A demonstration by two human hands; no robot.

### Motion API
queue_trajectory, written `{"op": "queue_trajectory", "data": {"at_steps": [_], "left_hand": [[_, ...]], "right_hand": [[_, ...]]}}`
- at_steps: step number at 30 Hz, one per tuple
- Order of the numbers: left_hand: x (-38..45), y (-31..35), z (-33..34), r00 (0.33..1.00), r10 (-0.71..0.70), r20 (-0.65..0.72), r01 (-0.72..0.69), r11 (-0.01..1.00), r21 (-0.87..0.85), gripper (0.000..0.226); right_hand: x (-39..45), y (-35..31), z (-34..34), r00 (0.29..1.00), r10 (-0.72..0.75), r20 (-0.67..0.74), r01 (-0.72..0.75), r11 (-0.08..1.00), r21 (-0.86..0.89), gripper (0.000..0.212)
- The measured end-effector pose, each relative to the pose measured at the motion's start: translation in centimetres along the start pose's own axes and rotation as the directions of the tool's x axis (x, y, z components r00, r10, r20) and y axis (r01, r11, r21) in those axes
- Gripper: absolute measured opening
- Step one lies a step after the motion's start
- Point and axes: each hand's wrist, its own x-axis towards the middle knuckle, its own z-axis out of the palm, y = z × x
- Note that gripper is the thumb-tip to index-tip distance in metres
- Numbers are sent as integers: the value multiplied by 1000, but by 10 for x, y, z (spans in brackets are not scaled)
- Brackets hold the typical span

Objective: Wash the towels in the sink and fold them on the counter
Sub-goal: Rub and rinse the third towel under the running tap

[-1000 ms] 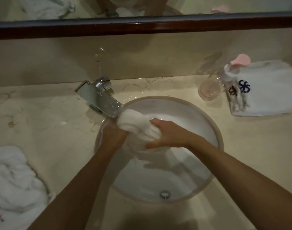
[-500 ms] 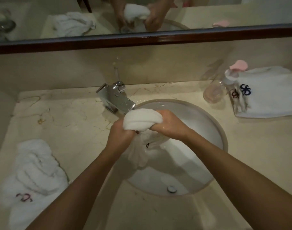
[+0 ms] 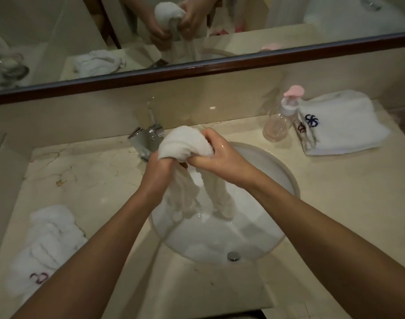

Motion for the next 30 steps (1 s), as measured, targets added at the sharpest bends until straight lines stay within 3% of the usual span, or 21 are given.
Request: {"op": "queue_trajectory", "data": {"at_steps": [3, 5, 9, 12, 15, 18, 25, 27, 30], "left_hand": [[-5, 0, 8, 990, -132, 56, 135, 989, -53, 44], [-7, -3, 15, 982, -186, 15, 187, 975, -116, 49], [-4, 2, 13, 991, -115, -63, 103, 980, -171, 30], [-3, -2, 4, 992, -64, -106, 51, 991, -122, 41], [-4, -3, -1, 982, 103, -158, -110, 993, -36, 38], [-6, -6, -1, 976, 174, -129, -167, 984, 60, 42], [-8, 4, 3, 987, 68, -144, -107, 954, -279, 28], [-9, 8, 6, 995, 36, -96, -67, 935, -348, 30], [-10, 10, 10, 998, -45, -34, 24, 878, -478, 45]], "right_hand": [[-2, 1, 8, 997, 30, -71, -22, 994, 110, 41], [0, -2, 16, 994, 31, -105, -14, 988, 151, 45], [1, -11, 24, 994, -1, -105, 22, 980, 198, 51], [0, -16, 30, 993, -23, -119, 45, 982, 182, 53], [4, -21, 33, 993, -41, -112, 58, 987, 149, 52], [10, -27, 31, 992, -29, -122, 56, 974, 219, 48], [8, -23, 34, 987, -128, -98, 140, 982, 125, 45], [3, -10, 37, 979, -153, -138, 170, 978, 123, 57], [-14, 28, 42, 953, -177, -245, 194, 980, 43, 99]]}}
